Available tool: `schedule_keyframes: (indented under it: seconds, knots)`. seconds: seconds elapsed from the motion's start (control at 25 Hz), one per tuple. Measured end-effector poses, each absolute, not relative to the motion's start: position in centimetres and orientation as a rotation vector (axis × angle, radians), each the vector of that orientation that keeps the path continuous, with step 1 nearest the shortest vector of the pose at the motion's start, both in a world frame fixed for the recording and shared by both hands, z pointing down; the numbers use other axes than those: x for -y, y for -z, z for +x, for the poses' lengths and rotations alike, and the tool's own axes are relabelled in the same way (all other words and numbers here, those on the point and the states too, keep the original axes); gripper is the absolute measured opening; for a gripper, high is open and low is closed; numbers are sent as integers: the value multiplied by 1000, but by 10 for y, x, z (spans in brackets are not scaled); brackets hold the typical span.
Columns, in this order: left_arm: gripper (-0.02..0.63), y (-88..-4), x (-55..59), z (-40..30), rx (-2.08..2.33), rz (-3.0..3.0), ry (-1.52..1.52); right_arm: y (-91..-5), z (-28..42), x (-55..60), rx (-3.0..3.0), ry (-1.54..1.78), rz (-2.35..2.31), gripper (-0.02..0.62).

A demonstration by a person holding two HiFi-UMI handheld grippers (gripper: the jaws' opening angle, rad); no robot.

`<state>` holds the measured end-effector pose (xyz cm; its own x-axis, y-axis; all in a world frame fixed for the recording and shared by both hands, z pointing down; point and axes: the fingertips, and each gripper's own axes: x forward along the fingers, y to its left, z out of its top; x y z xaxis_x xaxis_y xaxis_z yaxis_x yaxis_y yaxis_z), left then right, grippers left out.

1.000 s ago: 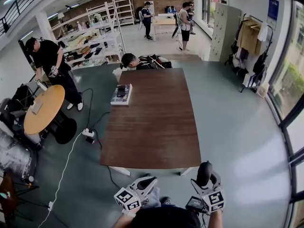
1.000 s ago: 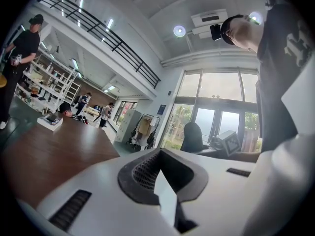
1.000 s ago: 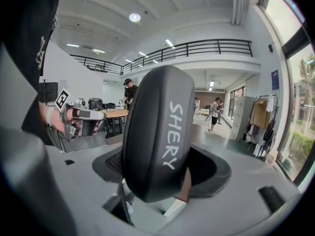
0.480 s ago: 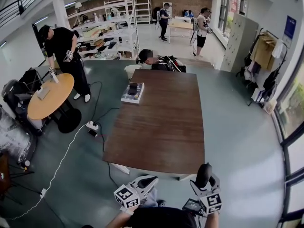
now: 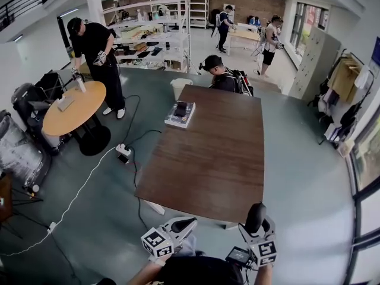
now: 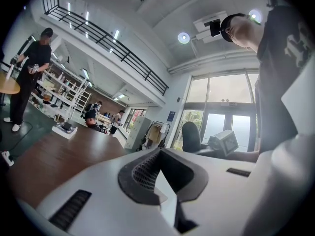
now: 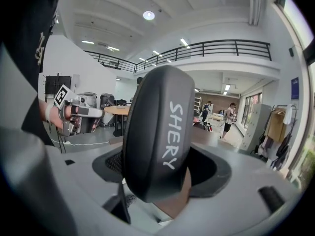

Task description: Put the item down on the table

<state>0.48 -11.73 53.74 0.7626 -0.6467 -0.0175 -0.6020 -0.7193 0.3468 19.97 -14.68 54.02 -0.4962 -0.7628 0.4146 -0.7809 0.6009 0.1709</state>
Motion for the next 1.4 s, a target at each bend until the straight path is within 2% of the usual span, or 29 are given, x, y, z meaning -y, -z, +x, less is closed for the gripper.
schedule_keyframes:
  seconds: [0.4,1.4]
  knots:
    - [6,-546,110,-23,1077,2583,219,-522,168,171,2392,17,1123,331]
    - [6,-615,143,-66,1153,2547,278,-632,115,253,2347,186,875,331]
